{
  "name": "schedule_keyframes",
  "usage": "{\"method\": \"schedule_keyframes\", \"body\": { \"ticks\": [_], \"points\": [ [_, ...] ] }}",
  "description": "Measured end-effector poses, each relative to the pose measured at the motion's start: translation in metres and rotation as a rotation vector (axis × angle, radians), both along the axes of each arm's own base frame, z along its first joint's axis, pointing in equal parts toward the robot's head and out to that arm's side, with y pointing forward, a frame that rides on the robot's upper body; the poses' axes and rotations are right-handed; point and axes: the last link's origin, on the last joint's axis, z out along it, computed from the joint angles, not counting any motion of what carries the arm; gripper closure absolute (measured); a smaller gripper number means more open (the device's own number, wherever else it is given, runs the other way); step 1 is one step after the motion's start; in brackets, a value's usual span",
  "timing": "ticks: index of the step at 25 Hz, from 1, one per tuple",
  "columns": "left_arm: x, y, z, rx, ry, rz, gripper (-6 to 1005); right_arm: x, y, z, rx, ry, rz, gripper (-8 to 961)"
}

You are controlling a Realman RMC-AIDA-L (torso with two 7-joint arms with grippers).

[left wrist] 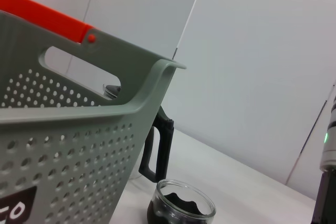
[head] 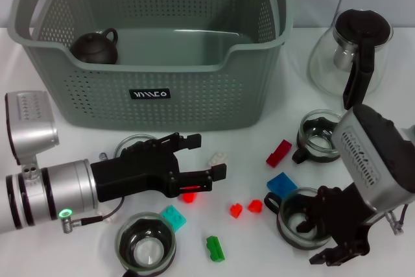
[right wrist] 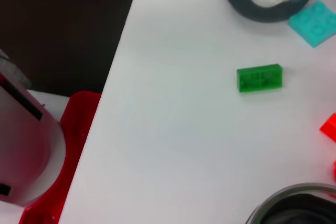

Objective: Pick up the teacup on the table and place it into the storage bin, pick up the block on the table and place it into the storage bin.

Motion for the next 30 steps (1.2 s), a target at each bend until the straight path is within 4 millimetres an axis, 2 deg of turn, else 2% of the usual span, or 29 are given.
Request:
{"method": "schedule_keyframes", "body": {
  "ticks": [8, 18, 22, 26, 30],
  "points": [
    [-0.003, -0.001, 0.002, 0.009, -0.002, 0.014, 66, -0.002, 0.001, -0.001, 0.010, -0.016, -0.029, 393],
    [-0.004, -0.001, 0.002, 0.011, -0.001, 0.015, 66, -0.003, 0.002, 0.000, 0.025, -0.017, -0.052, 835],
    [-0.004, -0.001, 0.002, 0.012, -0.002, 0.017, 66, -0.004, 0.002, 0.004, 0.026, -0.010, -0.061, 880],
    [-0.003, -0.002, 0.003, 0.009, -0.007, 0.011, 66, -0.014, 0.006, 0.027, 0.061, 0.027, -0.078, 881],
    [-0.003, -0.001, 0.003, 0.009, -0.007, 0.010, 66, -0.033, 0.005, 0.068, 0.088, 0.102, -0.109, 882]
  ]
}}
